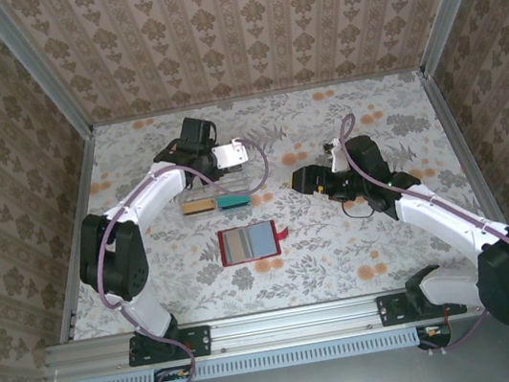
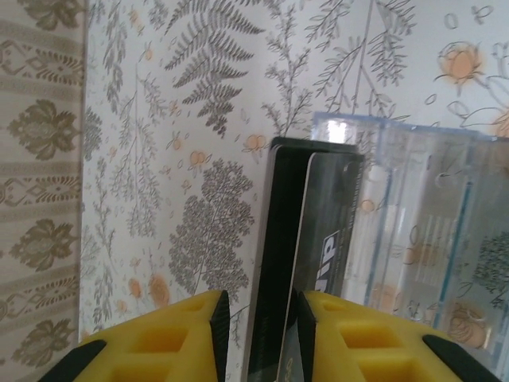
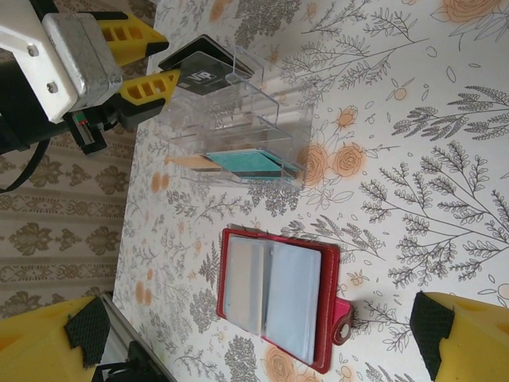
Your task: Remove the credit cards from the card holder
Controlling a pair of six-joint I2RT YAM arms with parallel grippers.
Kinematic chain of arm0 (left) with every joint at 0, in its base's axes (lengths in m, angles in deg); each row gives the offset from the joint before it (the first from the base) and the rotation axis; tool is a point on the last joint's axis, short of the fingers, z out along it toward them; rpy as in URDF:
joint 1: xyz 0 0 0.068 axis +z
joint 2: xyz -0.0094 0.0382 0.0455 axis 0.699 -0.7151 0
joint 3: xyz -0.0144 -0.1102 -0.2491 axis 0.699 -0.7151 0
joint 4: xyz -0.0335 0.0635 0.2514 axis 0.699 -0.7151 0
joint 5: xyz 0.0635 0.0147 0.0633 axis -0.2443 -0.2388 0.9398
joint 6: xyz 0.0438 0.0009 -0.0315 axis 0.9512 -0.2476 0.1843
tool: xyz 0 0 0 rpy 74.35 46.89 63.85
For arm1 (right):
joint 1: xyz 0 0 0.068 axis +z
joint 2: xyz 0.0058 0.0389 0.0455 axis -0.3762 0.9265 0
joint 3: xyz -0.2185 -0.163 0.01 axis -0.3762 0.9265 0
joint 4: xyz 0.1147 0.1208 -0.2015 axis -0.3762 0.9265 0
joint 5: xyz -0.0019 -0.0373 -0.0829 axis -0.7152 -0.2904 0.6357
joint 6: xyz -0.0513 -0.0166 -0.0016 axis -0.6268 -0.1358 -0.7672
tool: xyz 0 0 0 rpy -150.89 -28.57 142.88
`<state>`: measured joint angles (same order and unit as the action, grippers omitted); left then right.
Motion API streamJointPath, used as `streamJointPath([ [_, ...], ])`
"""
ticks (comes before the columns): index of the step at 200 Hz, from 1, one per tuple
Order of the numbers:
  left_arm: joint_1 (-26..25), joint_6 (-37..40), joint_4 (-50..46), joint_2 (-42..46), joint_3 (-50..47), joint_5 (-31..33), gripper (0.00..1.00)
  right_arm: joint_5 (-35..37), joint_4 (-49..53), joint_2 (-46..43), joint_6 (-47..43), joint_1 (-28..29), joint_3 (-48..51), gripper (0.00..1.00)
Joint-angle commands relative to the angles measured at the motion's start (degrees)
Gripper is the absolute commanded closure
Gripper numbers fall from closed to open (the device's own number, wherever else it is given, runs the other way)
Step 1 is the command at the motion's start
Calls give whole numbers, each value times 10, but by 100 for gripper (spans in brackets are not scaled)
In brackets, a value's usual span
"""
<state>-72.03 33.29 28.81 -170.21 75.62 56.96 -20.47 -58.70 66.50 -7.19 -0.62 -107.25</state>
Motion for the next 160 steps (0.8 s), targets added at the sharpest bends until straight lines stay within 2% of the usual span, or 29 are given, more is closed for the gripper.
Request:
streamJointPath([
  [1,1,-22,14,-4,15,35,69,-14,-14,1,8,-3,10,0],
  [36,-1,-34,10,-9,26,36,68,-14,-14,-5,10,-3,12,0],
  [47,-2,-38,12,-8,25,38,63,-14,-14,-6,10,-4,13,0],
  [88,1,-67,14,13,22,21,57,-17,-11,-8,10,-3,13,0],
  [106,8,-109,19,38,16,1,52,-16,-6,-6,4,-1,10,3],
  [129,11,-188,36,82,0,-15,34,0,20,-1,-17,13,-6,3],
  [139,31,-224,41,104,-10,-15,26,10,35,4,-30,24,-15,3],
  [160,45,-302,41,148,-30,-16,25,32,57,20,-52,50,-34,5],
])
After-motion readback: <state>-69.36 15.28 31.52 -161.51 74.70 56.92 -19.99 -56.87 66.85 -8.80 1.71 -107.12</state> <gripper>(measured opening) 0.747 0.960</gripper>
